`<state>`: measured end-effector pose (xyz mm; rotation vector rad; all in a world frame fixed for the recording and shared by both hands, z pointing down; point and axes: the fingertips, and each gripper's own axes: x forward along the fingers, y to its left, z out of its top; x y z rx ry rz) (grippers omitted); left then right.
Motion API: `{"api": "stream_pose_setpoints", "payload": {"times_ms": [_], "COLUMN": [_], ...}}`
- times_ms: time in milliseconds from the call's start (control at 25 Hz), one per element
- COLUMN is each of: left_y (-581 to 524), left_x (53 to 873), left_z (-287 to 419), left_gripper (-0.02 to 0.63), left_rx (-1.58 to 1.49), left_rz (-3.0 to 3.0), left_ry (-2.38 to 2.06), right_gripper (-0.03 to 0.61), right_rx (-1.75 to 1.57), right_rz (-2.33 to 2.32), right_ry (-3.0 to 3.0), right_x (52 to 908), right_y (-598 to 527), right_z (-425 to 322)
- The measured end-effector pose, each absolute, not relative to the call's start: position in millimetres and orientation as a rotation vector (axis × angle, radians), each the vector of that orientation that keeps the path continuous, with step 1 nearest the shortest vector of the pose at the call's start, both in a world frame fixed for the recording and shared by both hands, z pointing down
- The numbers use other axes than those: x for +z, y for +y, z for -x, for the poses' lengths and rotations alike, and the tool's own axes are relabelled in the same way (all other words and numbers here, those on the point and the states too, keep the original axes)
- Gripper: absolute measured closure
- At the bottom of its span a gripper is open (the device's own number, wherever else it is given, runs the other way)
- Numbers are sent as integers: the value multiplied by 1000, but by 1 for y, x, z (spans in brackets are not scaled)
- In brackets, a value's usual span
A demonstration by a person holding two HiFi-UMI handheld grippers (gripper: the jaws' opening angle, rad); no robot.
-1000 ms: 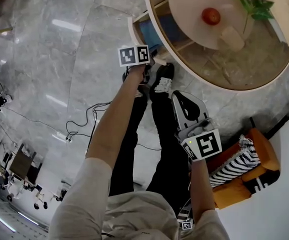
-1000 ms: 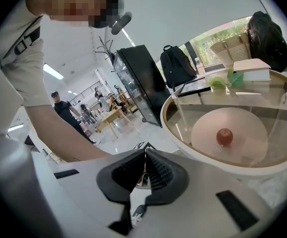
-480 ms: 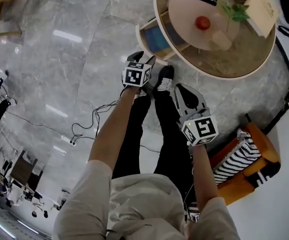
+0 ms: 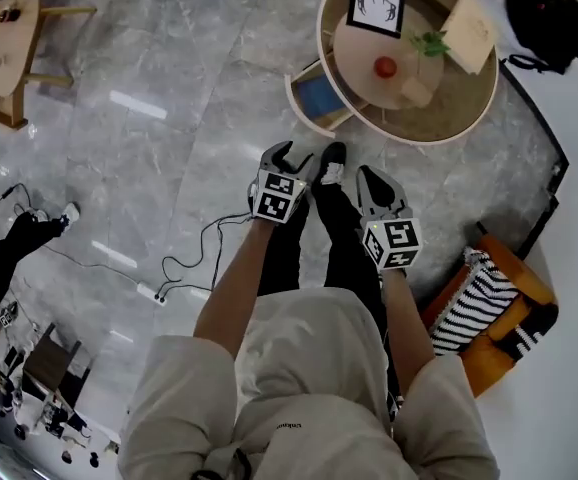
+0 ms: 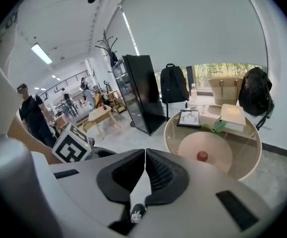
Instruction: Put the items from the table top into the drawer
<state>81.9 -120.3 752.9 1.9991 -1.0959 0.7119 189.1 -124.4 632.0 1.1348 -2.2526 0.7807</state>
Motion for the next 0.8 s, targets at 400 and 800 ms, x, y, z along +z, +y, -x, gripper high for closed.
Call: {"api": "stream_pose_setpoints", "payload": {"times_ms": [400,800], "left_y": [-79,-38], "left_x": [572,497], "left_z": [-64,-30], "left_gripper": [385,386], "left_rx": [602,437], "left_rz": [-2134,-2109], "left_ry": [-1137,-1213], "right_gripper": [543,543], "right_rx": [710,727], "right_rz": [-1199,-1182], "right_ry": [-2236,-2226], "right_x": [518,483], "right_y": [-84,-61], "right_z": [-174,-170]}}
